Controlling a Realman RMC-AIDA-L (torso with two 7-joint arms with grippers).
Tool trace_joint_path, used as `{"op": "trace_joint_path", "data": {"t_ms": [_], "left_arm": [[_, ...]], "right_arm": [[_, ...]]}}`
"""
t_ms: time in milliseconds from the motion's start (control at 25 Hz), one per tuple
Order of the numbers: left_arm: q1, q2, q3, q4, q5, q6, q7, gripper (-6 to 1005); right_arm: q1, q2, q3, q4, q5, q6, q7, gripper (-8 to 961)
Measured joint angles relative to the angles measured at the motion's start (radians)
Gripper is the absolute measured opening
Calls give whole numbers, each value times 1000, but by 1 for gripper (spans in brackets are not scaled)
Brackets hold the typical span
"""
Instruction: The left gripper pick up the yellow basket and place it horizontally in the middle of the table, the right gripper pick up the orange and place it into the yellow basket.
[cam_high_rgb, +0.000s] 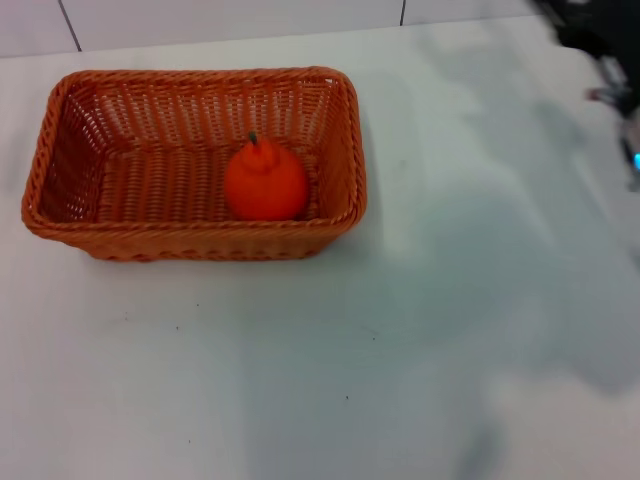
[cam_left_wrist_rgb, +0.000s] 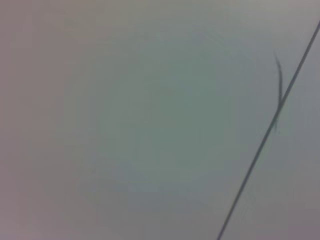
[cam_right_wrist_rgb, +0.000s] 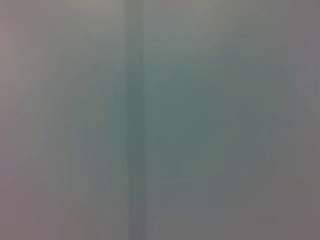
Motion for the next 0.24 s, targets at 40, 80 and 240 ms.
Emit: {"op": "trace_joint_path", "data": {"t_ms": [40, 80, 240], "left_arm": [[-1, 0, -11, -16, -8, -1, 28, 891], [-2, -1, -20, -29, -18, -1, 50, 891], [-6, -1, -63, -101, -70, -3, 171, 891]], "right_arm": [[-13, 0, 38, 15, 7, -12, -2, 942], [-24, 0, 75, 28, 10, -20, -3, 942], [-58, -1, 171, 67, 13, -31, -3, 942]]}}
